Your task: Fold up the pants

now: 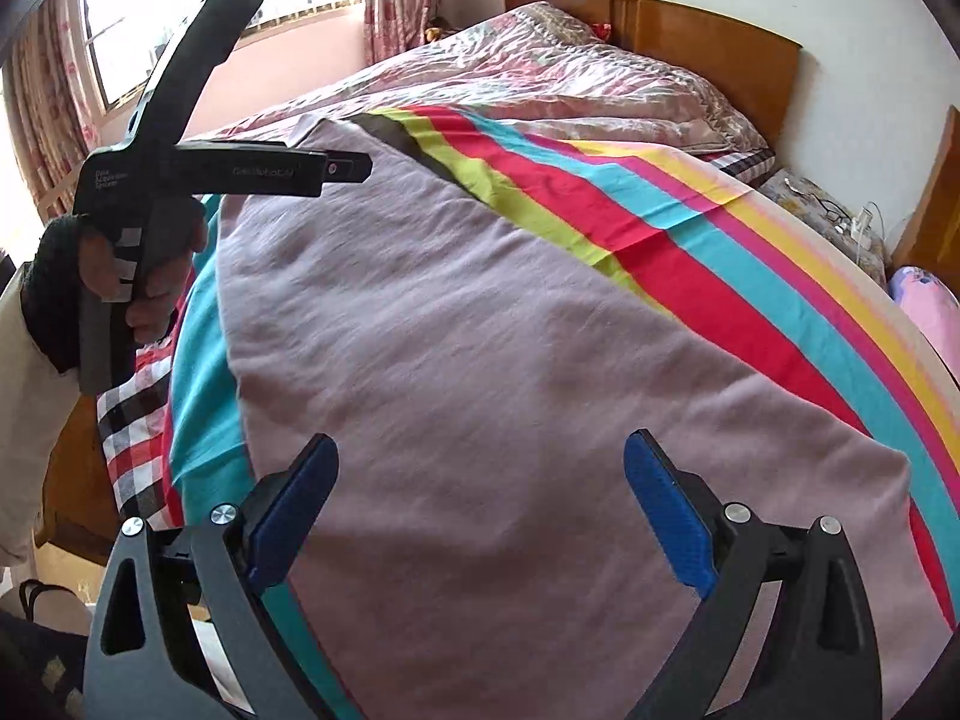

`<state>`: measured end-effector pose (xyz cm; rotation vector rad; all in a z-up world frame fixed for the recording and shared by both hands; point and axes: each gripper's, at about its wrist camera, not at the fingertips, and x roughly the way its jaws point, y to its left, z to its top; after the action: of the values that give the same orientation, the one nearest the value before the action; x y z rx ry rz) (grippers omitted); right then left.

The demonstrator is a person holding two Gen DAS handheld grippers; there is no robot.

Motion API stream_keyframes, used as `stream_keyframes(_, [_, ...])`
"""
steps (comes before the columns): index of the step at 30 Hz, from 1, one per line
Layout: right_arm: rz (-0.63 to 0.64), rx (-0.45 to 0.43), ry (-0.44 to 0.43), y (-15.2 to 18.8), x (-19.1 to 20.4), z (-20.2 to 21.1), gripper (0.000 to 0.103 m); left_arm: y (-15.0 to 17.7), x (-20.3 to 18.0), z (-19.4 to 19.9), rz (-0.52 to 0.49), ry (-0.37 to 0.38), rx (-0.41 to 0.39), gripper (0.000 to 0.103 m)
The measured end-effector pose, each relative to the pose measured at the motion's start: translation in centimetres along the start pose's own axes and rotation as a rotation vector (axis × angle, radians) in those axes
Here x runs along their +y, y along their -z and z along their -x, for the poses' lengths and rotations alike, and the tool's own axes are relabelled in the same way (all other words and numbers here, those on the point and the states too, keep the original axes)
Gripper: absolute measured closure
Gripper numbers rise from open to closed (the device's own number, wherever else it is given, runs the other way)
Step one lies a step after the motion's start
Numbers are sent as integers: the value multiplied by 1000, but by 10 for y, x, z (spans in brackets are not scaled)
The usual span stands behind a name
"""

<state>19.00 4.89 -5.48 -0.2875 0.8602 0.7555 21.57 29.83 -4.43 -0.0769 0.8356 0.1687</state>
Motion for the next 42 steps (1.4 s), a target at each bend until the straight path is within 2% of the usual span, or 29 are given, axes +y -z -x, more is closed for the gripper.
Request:
stream_keyframes(1, [-45,-7,6,-4,-15,-4,10,-10,-6,-20,-3,14,38,1])
stream_keyframes(3, [-106,14,77,-8,-43,-14,10,-22,-11,-56,-3,-36,97,1])
stream_keyframes(4, [-125,27,110,-8,-57,-18,10,-24,-10,-69,-6,-50,105,1])
stream_keyframes(6, [-175,49,121,-4,-85,-24,10,-25,-7,-81,-11,-77,95,1])
stream_keyframes(8, [-223,82,168,4,-111,-31,10,-24,-8,-83,-29,-91,77,1])
stream_keyframes(11, [-275,39,92,8,-131,-25,10,-16,-15,-89,-72,-146,50,1])
stream_keyframes(14, [-286,16,97,6,-137,-24,10,-18,-12,-93,-68,-151,60,1])
stream_keyframes(17, [-322,-46,120,9,-144,-18,10,-18,-9,-94,-57,-142,62,1])
stream_keyframes(19, [-357,-87,102,14,-149,-11,10,-17,-9,-93,-58,-143,62,1])
stream_keyframes(22, [-404,-107,94,19,-157,-9,10,-17,-10,-93,-64,-154,60,1])
stream_keyframes(24, [-391,-102,95,17,-156,-12,7,-16,-12,-76,-54,-179,21,3])
stream_keyframes(25, [-380,-95,98,16,-154,-13,6,-16,-11,-56,-35,-152,-22,5])
stream_keyframes(28, [-354,-78,122,14,-148,-16,5,-3,9,16,89,11,-172,1])
stream_keyframes(30, [-343,-69,136,14,-146,-18,4,16,39,46,206,75,-216,1])
stream_keyframes(33, [-331,-59,150,13,-143,-20,4,52,99,66,411,155,-216,1])
stream_keyframes(35, [-327,-56,156,13,-142,-21,4,77,140,66,559,263,-196,2])
stream_keyframes(37, [-322,-51,162,13,-142,-22,4,97,174,59,706,327,-187,4])
stream_keyframes(39, [-317,-47,170,13,-141,-23,4,107,192,49,764,416,-182,11])
stream_keyframes(40, [-315,-46,172,13,-141,-23,4,108,196,43,770,416,-163,14])
stream_keyframes(42, [-316,-46,171,13,-141,-23,4,109,199,32,775,350,-113,17])
